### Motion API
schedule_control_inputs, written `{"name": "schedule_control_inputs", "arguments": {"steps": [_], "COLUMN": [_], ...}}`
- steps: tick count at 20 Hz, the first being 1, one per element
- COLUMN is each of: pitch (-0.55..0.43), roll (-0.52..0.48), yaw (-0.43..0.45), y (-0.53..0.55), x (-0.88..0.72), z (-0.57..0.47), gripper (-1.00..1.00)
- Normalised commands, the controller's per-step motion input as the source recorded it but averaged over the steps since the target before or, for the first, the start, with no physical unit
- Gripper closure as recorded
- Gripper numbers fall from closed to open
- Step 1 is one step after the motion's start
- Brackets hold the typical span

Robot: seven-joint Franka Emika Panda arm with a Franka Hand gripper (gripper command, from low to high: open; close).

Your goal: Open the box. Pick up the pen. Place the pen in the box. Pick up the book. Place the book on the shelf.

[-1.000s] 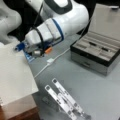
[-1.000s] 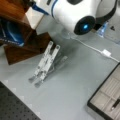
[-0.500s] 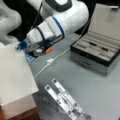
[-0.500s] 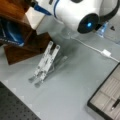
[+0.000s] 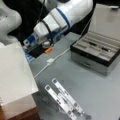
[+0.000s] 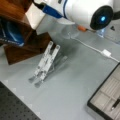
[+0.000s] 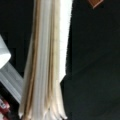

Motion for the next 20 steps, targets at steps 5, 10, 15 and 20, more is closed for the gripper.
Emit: {"name": "schedule_control_inputs", "arguments": {"steps": [5, 10, 15, 20], "pitch": [-0.134, -0.09, -0.113, -0.16], "roll": [0.436, 0.408, 0.496, 0.511], "yaw": [-0.294, -0.332, -0.379, -0.334], "y": [0.3, 0.27, 0.19, 0.1], "x": [0.26, 0.33, 0.34, 0.3], "z": [0.08, 0.03, -0.04, -0.04], "gripper": [-1.0, -1.0, -1.0, -1.0]}}
